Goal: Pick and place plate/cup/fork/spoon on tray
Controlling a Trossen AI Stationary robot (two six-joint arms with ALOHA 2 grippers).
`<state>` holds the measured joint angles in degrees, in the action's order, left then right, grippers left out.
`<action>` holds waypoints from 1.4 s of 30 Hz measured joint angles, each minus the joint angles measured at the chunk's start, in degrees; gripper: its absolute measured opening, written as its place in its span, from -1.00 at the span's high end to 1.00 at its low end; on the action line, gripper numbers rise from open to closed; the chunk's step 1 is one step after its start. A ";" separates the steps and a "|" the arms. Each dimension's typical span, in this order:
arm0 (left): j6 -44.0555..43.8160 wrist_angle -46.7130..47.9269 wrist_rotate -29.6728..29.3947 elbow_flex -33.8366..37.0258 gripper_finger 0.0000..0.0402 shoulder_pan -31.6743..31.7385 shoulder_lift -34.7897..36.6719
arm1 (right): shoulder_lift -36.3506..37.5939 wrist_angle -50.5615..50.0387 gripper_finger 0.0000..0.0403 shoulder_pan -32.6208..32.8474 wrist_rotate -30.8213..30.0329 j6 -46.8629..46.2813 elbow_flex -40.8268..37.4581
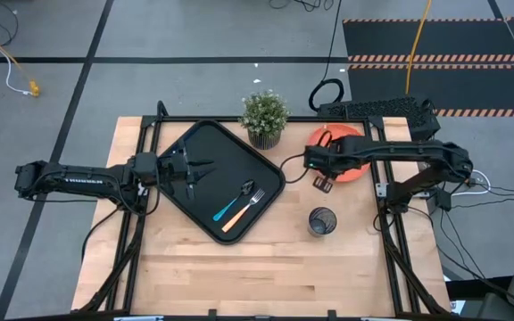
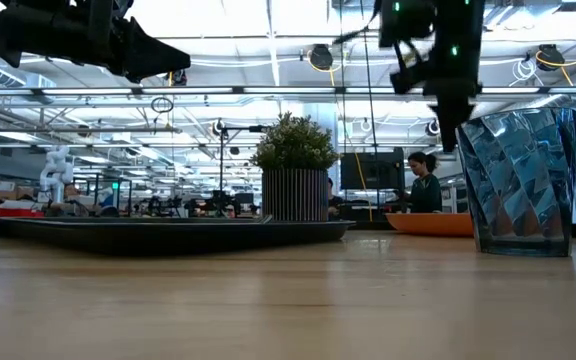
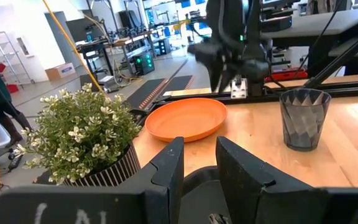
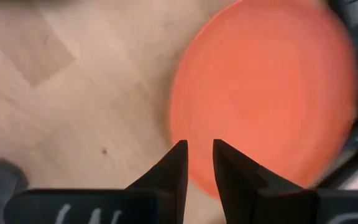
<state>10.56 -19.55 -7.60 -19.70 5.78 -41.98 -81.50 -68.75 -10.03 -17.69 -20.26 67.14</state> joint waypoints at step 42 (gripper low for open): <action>-0.58 4.57 0.02 0.00 0.52 4.39 0.00 | -0.51 31.51 0.60 -9.89 6.14 8.14 -25.71</action>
<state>9.98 -14.98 -7.57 -19.70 10.17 -41.98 -82.01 -37.24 -19.92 -11.55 -12.11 41.44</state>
